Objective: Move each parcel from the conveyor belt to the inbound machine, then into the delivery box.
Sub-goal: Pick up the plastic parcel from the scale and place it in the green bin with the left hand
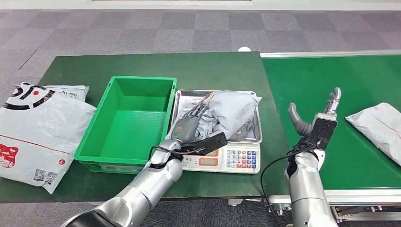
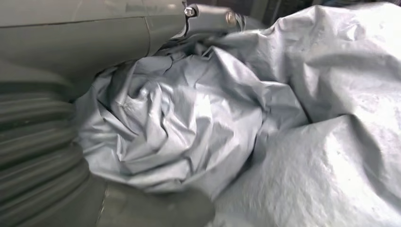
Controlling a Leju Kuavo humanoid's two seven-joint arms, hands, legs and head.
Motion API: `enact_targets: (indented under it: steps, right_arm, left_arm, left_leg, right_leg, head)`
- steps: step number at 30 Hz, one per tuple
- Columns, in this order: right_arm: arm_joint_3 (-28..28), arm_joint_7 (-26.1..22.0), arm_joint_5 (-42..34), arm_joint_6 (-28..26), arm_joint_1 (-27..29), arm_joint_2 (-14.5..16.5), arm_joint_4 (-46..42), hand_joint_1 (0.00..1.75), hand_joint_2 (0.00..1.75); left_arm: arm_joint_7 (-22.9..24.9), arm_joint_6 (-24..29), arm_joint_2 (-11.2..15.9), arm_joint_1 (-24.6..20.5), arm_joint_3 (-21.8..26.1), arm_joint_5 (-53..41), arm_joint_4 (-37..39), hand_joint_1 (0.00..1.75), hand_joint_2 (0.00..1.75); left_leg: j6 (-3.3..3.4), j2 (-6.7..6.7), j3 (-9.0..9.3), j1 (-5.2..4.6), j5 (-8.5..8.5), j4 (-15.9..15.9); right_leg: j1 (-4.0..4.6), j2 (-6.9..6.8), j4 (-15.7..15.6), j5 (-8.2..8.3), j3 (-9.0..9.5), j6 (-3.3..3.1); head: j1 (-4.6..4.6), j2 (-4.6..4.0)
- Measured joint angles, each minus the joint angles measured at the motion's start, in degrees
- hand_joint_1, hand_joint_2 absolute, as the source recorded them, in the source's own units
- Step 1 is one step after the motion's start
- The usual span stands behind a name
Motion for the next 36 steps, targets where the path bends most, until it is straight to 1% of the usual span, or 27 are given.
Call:
enact_targets:
  steps: [6, 9, 11, 16, 18, 19, 22, 30, 32, 36]
  right_arm:
    - [0.1, 0.0, 0.5, -0.5, -0.2, 0.0, 0.1, 0.0, 1.75]
    - [0.1, 0.0, 0.4, -0.5, -0.2, 0.0, 0.2, 0.0, 1.75]
    - [0.1, 0.0, 0.2, -0.3, -0.2, 0.0, 0.2, 0.0, 1.75]
    - [0.8, 0.0, -0.3, 0.0, -0.2, 0.0, 0.2, 0.0, 1.75]
    - [1.2, 0.0, -0.6, -0.2, -0.2, 0.0, 0.3, 0.0, 1.75]
    - [1.4, 0.0, -0.8, -0.4, -0.2, 0.0, 0.3, 0.0, 1.75]
    - [1.8, 0.0, -1.2, -0.7, -0.2, 0.0, 0.3, 0.0, 1.75]
    - [2.1, 0.0, -1.2, -0.7, -0.2, 0.0, 0.3, 0.0, 1.75]
    - [2.1, 0.0, -1.3, -0.8, -0.2, 0.0, 0.3, 0.0, 1.75]
    - [2.2, 0.0, -1.8, -0.9, -0.2, -0.3, 0.3, 0.0, 1.75]
  left_arm:
    - [-1.9, 0.9, 0.0, 0.0, 0.0, 0.5, 0.0, 1.75, 1.75]
    - [-5.1, 2.7, 0.0, 0.2, 0.1, 2.4, -0.4, 1.75, 1.75]
    - [-9.8, 5.0, 0.0, 0.8, 0.5, 5.3, -1.2, 1.75, 1.75]
    - [-26.4, 13.9, 0.0, 3.8, 2.5, 15.9, -6.5, 1.75, 1.75]
    - [-31.2, 17.6, 0.0, 5.0, 3.0, 19.3, -9.4, 1.75, 1.75]
    - [-32.4, 18.9, 0.1, 5.6, 3.1, 20.4, -10.9, 1.75, 1.75]
    - [-33.6, 20.9, 0.3, 7.1, 3.1, 21.7, -15.1, 1.75, 1.75]
    - [-33.7, 21.1, 0.8, 8.8, 3.1, 21.4, -20.0, 1.75, 1.75]
    - [-33.7, 21.1, 0.8, 9.8, 3.4, 18.8, -22.3, 1.75, 1.75]
    - [-33.9, 21.1, 0.7, 12.4, 5.6, 11.6, -30.1, 1.75, 1.75]
  left_leg:
    - [0.01, 0.0, 0.0, 0.0, 0.01, 0.0]
    - [0.01, 0.0, 0.0, 0.0, 0.01, 0.0]
    - [0.0, 0.0, 0.0, 0.0, 0.01, 0.0]
    - [-0.01, 0.0, -0.03, 0.0, -0.01, 0.0]
    - [-0.01, 0.0, -0.05, 0.0, -0.03, 0.0]
    - [0.0, 0.0, -0.05, 0.0, -0.04, 0.0]
    - [0.01, 0.0, -0.07, 0.0, -0.05, 0.0]
    - [0.02, -0.01, -0.07, 0.0, -0.04, 0.0]
    - [0.01, 0.0, -0.08, 0.0, -0.05, 0.0]
    - [-0.01, 0.0, -0.09, 0.0, -0.07, 0.0]
  right_leg:
    - [0.0, -0.01, 0.0, 0.01, 0.01, 0.0]
    - [0.0, 0.0, 0.0, 0.01, 0.0, 0.0]
    - [0.0, 0.01, 0.0, 0.01, -0.01, 0.0]
    - [0.01, 0.03, 0.0, -0.01, -0.06, 0.0]
    - [0.01, 0.03, 0.0, -0.03, -0.07, 0.01]
    - [0.01, 0.03, 0.0, -0.04, -0.07, 0.01]
    - [0.0, 0.01, 0.0, -0.07, -0.07, 0.02]
    - [0.0, 0.01, 0.0, -0.06, -0.07, 0.03]
    - [0.0, 0.02, 0.0, -0.06, -0.08, 0.03]
    - [0.01, 0.05, 0.0, -0.07, -0.11, 0.02]
  head:
    - [0.0, 0.0]
    - [0.0, 0.0]
    - [0.0, 0.0]
    - [0.0, 0.0]
    - [0.0, 0.0]
    - [0.0, 0.0]
    - [0.0, 0.0]
    - [0.0, 0.0]
    - [0.0, 0.0]
    - [0.0, 0.0]
